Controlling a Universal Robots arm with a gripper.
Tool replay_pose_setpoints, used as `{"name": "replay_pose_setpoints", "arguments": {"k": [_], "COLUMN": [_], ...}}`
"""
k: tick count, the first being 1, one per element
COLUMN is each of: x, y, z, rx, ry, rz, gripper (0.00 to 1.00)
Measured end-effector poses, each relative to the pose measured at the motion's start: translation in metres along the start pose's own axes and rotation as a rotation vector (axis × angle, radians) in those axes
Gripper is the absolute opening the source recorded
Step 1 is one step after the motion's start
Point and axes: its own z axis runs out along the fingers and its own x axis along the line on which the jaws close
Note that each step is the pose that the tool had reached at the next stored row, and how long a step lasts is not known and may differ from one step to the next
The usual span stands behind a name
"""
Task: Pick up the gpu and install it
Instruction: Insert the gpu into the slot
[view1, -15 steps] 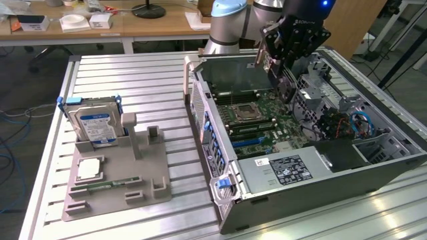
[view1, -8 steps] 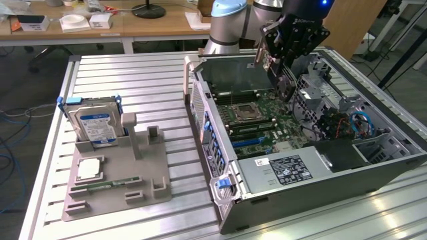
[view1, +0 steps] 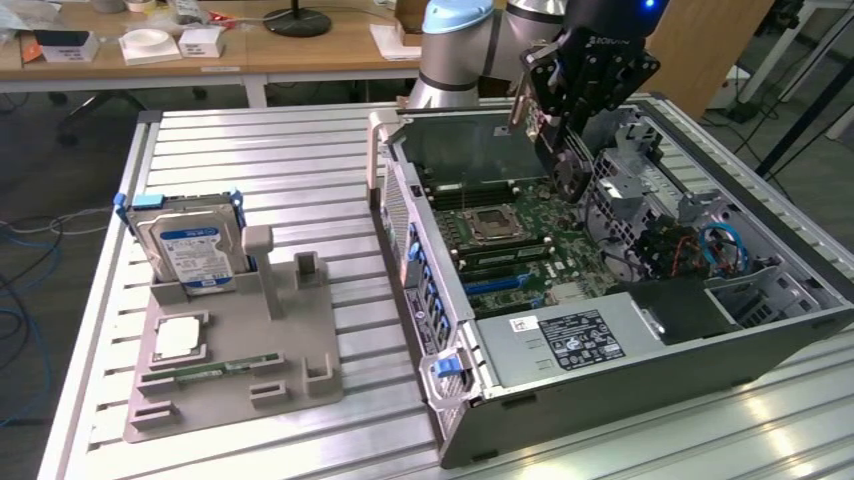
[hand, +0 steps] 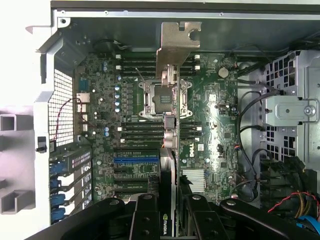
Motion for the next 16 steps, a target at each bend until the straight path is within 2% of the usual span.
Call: {"name": "replay_pose_setpoints", "arguments": {"k": [6,16], "x": [0.0,0.0], "y": [0.0,0.0], "z": [0.0,0.0], "rx": [-0.0002,-0.0014], "ry": [0.0004,0.0035], "rz": [-0.005,-0.053], "gripper": [0.26,0.26]}}
